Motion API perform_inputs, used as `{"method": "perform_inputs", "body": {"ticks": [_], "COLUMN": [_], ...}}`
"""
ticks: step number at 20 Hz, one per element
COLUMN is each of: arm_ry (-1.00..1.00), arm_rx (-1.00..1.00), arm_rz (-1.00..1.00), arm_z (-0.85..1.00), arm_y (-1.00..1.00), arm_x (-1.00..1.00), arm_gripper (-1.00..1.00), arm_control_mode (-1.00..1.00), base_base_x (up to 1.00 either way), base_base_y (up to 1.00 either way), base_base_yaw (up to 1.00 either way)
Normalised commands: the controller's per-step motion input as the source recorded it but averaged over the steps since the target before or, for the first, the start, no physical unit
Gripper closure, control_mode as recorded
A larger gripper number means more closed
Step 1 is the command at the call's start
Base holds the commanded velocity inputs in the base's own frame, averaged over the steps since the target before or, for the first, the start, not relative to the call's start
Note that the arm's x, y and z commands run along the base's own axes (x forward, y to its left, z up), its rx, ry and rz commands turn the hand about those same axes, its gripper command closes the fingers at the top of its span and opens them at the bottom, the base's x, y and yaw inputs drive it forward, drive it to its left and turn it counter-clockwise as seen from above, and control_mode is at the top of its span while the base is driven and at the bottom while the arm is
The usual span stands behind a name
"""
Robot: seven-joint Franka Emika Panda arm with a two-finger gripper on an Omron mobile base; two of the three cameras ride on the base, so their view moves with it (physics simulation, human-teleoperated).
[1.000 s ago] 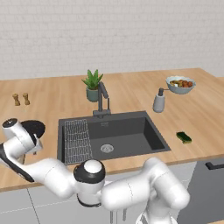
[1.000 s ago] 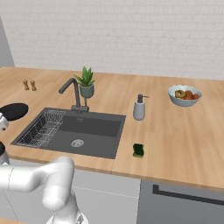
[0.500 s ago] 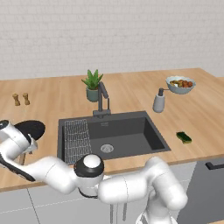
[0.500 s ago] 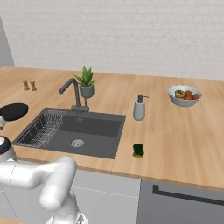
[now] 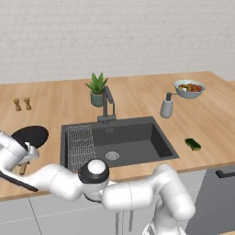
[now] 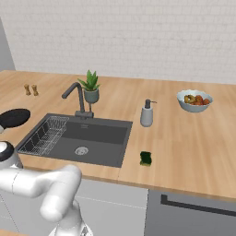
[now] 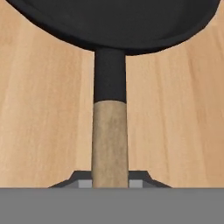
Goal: Pick the pan and sponge and place them into the sink. Then turn on the water.
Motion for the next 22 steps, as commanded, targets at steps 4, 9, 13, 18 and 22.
{"method": "perform_inputs", "body": {"ticks": [4, 9, 13, 18, 22], "arm_ry": [-0.27, -0.34, -0.38, -0.39, -0.37], "arm_rx": [0.0, 0.0, -0.03, -0.01, 0.01], "arm_rz": [-0.13, -0.11, -0.1, -0.03, 0.0], "arm_z": [-0.24, -0.06, 0.14, 0.25, 0.56], "arm_y": [-0.81, -0.99, -0.63, -0.85, -0.96], "arm_x": [-0.57, -0.48, -0.23, -0.59, -0.88], "arm_gripper": [1.0, 1.0, 1.0, 1.0, 1.0], "arm_control_mode": [-1.0, -1.0, -1.0, -1.0, -1.0], "base_base_x": [0.0, 0.0, 0.0, 0.0, 0.0], "base_base_y": [0.0, 0.0, 0.0, 0.0, 0.0], "base_base_yaw": [0.0, 0.0, 0.0, 0.0, 0.0]}}
